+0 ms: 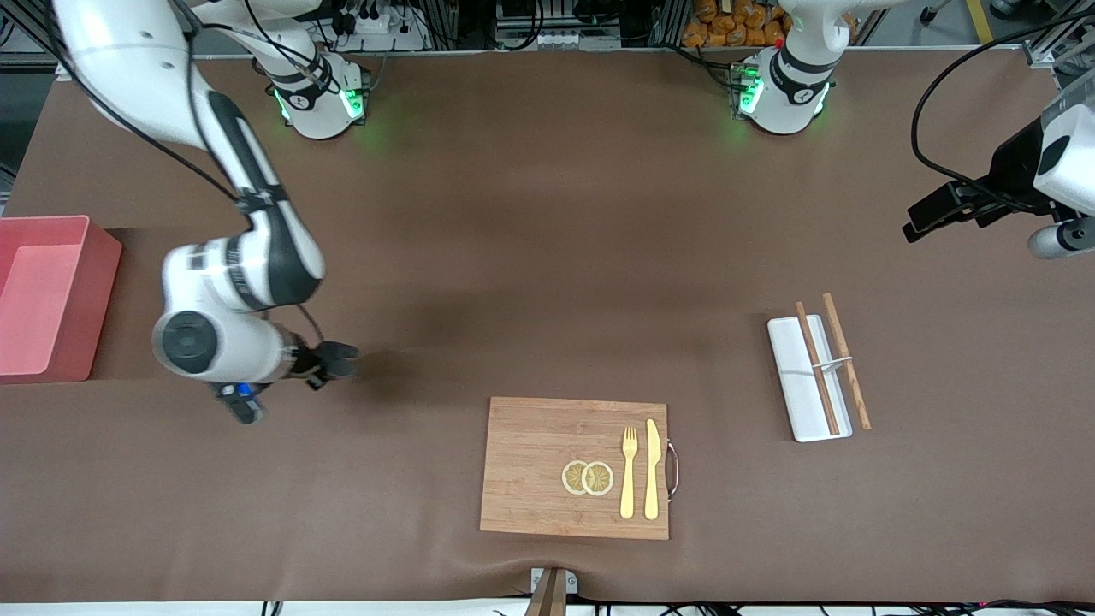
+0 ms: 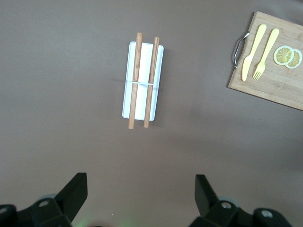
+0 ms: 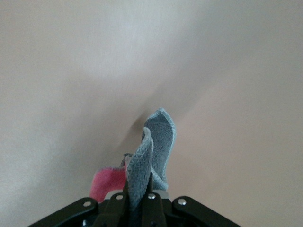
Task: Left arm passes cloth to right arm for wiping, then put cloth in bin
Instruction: 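Lower the cloth into the pink bin and open the right gripper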
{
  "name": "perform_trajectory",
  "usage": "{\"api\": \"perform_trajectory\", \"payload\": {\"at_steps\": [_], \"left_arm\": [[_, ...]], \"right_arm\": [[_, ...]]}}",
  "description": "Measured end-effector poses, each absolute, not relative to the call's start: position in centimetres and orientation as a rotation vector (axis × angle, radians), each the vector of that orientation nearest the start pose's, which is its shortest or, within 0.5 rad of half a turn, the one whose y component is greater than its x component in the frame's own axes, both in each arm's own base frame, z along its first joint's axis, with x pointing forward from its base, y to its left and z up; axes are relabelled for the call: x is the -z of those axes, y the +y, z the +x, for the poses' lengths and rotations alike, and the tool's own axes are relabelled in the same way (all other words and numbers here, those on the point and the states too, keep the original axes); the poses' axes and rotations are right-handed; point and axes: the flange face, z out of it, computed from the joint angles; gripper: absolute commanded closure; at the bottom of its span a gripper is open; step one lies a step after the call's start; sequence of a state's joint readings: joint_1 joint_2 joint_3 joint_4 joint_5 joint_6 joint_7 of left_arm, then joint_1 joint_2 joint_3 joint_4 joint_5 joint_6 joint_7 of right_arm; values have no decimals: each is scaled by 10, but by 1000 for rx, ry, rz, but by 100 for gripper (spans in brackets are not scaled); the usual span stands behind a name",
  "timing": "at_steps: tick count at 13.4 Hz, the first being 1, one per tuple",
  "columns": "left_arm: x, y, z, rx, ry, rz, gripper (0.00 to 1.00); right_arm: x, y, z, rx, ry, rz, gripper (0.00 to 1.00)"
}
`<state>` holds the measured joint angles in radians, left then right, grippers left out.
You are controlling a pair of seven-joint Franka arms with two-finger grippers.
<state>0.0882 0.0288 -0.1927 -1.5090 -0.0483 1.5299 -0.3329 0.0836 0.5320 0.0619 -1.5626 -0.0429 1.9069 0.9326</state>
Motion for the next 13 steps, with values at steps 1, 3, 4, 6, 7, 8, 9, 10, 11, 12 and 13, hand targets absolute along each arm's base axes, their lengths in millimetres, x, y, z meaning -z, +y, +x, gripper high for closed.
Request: {"api": "perform_trajectory", "payload": {"at_steps": [1, 3, 4, 6, 7, 8, 9, 10, 11, 12, 13], "left_arm": [[-634, -63, 556, -31, -359, -3172, 0], [-634, -63, 556, -31, -358, -3172, 0], [-634, -63, 556, -32, -358, -3172, 0], [-633, -62, 556, -33, -361, -3171, 0], [-633, -62, 556, -34, -362, -3171, 0], [-633, -62, 556, -36, -362, -3171, 0], [-632, -62, 556, -38, -362, -3171, 0], [-631, -62, 556, -40, -361, -3171, 0], [-631, -62, 556, -41, -361, -3170, 0], [-631, -62, 556, -42, -360, -3170, 0], [-630, -62, 556, -43, -360, -3170, 0]], "right_arm": [[-340, 56, 673, -231, 1134, -3014, 100], [-363, -25, 680, -178, 962, -3068, 100], [-369, -67, 680, -162, 878, -3105, 100], [-378, -153, 669, -153, 700, -3153, 100], [-383, -198, 659, -152, 611, -3167, 100], [-388, -240, 646, -148, 532, -3175, 100], [-393, -282, 631, -142, 459, -3183, 100], [-399, -319, 616, -132, 392, -3190, 100], [-405, -352, 600, -123, 332, -3196, 100], [-406, -382, 582, -126, 291, -3199, 100], [-400, -411, 565, -132, 263, -3201, 100]]}}
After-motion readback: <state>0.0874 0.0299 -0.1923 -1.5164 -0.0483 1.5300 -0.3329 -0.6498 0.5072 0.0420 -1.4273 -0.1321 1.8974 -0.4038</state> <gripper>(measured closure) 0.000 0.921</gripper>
